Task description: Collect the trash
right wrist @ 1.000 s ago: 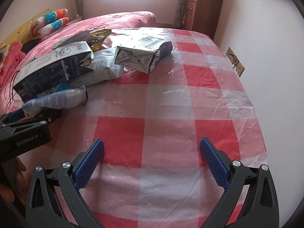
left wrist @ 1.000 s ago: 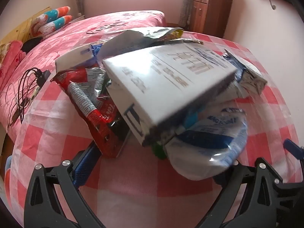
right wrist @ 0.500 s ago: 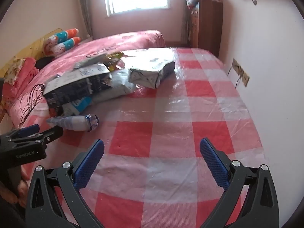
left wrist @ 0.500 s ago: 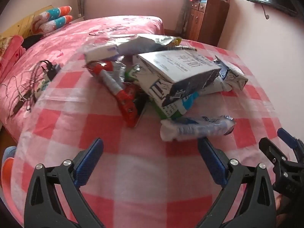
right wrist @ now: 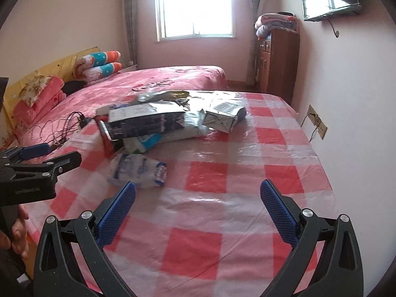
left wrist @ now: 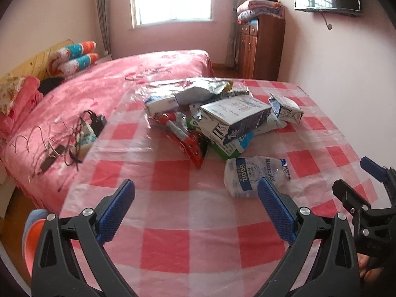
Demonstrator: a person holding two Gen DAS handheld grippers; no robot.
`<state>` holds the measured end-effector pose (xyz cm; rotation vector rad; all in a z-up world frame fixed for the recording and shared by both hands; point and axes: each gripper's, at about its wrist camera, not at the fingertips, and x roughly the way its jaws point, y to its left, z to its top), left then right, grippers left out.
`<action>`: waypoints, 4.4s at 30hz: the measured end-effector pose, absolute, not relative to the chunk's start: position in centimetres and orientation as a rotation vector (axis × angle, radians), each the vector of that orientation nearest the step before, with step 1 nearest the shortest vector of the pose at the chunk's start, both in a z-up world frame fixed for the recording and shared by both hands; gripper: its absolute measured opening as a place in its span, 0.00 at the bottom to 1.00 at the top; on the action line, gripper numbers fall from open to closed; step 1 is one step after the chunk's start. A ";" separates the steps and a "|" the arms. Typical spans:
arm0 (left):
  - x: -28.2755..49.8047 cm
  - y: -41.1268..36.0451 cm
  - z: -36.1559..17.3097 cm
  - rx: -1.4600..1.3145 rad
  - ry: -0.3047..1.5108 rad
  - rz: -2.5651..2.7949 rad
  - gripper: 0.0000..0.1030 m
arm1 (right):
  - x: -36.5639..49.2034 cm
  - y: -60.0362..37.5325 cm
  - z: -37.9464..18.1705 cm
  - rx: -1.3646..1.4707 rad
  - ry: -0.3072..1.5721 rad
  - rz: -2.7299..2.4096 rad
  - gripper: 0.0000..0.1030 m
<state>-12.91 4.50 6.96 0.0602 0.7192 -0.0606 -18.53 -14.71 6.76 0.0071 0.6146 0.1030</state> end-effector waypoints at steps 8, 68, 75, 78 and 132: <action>-15.0 6.3 8.3 0.064 0.672 -0.047 0.97 | -21.1 -13.7 9.6 -0.005 0.528 0.053 0.96; -14.7 8.5 4.9 -0.011 0.743 -0.187 0.97 | -20.6 -15.5 7.1 0.160 0.671 0.138 0.96; -11.5 9.2 5.2 -0.128 0.780 -0.203 0.97 | -19.3 -15.9 6.0 0.193 0.704 0.161 0.96; -10.4 8.5 6.3 -0.113 0.754 -0.246 0.97 | -18.7 -15.9 5.4 0.209 0.729 0.182 0.96; -1.3 7.1 6.1 -0.028 0.873 -0.350 0.66 | -11.3 -8.1 2.8 0.130 0.905 0.619 0.86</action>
